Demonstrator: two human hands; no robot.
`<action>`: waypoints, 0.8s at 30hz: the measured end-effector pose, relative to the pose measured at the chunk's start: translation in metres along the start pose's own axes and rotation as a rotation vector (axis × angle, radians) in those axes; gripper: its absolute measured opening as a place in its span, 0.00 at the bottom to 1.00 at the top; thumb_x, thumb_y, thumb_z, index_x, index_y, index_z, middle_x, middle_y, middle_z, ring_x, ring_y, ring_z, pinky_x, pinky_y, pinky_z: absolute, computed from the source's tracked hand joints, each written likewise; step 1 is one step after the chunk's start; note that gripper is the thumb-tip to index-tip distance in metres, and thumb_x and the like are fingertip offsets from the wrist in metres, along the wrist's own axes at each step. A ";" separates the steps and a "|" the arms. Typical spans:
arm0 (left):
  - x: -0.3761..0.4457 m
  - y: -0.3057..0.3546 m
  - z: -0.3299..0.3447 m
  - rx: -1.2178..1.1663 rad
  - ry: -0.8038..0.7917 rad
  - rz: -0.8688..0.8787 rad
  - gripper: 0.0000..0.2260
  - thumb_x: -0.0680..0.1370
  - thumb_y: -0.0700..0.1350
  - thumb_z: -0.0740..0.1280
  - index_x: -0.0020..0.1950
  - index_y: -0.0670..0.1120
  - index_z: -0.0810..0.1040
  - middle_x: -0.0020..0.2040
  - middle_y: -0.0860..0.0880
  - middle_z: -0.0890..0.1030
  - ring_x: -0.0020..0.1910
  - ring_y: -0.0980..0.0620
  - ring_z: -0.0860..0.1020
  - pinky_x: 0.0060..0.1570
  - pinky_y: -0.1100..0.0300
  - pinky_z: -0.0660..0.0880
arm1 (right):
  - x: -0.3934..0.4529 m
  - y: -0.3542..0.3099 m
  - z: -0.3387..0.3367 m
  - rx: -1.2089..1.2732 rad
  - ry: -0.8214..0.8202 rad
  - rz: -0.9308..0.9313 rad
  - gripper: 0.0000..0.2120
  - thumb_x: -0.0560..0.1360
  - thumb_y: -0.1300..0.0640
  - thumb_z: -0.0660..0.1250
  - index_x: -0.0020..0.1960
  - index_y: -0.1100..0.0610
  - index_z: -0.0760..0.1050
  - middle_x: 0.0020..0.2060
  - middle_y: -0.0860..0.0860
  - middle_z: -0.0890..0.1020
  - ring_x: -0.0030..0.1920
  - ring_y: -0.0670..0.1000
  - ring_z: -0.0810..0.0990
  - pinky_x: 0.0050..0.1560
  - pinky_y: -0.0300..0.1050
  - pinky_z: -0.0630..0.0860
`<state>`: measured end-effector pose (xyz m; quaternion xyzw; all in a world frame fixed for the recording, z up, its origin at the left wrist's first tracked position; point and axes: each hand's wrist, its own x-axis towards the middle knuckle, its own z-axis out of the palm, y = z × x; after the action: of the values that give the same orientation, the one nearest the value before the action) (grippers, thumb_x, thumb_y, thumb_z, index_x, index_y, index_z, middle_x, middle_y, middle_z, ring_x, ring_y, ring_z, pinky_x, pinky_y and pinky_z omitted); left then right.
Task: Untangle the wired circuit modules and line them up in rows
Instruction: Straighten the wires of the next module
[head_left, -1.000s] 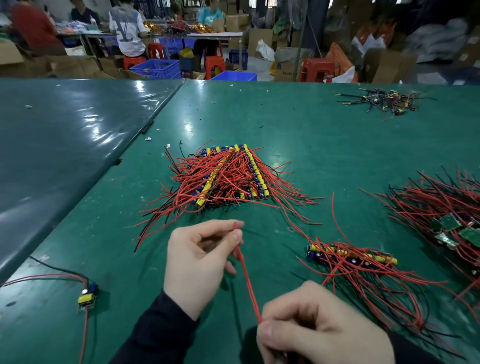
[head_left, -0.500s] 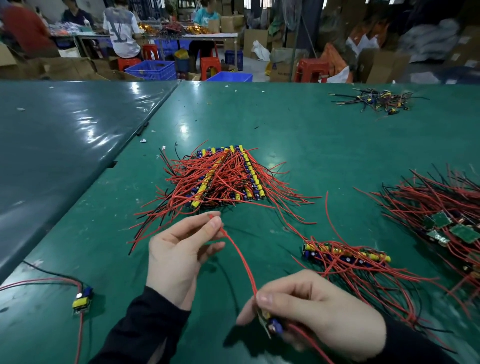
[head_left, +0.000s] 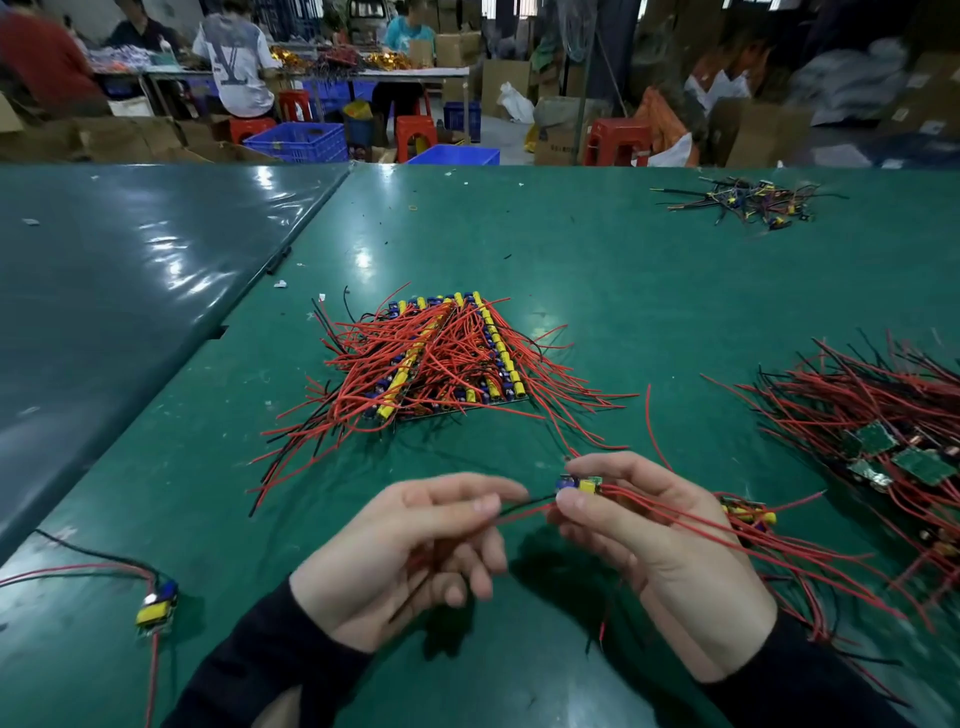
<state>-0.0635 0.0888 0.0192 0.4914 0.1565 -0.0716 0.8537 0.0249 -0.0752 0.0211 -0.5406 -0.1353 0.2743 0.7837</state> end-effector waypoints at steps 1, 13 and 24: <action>-0.001 0.003 -0.004 -0.103 -0.011 -0.008 0.17 0.65 0.46 0.77 0.50 0.39 0.83 0.31 0.43 0.80 0.23 0.53 0.78 0.19 0.67 0.72 | 0.000 0.001 0.000 -0.023 -0.004 -0.017 0.15 0.52 0.59 0.76 0.38 0.57 0.83 0.34 0.57 0.82 0.35 0.54 0.82 0.34 0.37 0.79; 0.012 -0.029 0.018 -0.387 0.062 0.271 0.17 0.62 0.33 0.63 0.49 0.36 0.83 0.43 0.39 0.82 0.39 0.47 0.82 0.40 0.59 0.80 | -0.007 0.007 0.005 -0.141 0.041 -0.249 0.16 0.57 0.64 0.75 0.41 0.65 0.74 0.29 0.54 0.83 0.29 0.46 0.81 0.31 0.31 0.74; 0.011 -0.024 0.018 0.245 0.329 0.664 0.07 0.63 0.41 0.77 0.38 0.41 0.85 0.39 0.45 0.85 0.38 0.52 0.78 0.40 0.66 0.75 | -0.003 0.014 -0.003 -0.182 -0.134 -0.099 0.19 0.70 0.82 0.59 0.49 0.63 0.78 0.41 0.54 0.84 0.40 0.50 0.84 0.40 0.36 0.78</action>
<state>-0.0563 0.0616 0.0042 0.6186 0.1141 0.2700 0.7290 0.0198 -0.0753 0.0073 -0.5826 -0.2382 0.2572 0.7333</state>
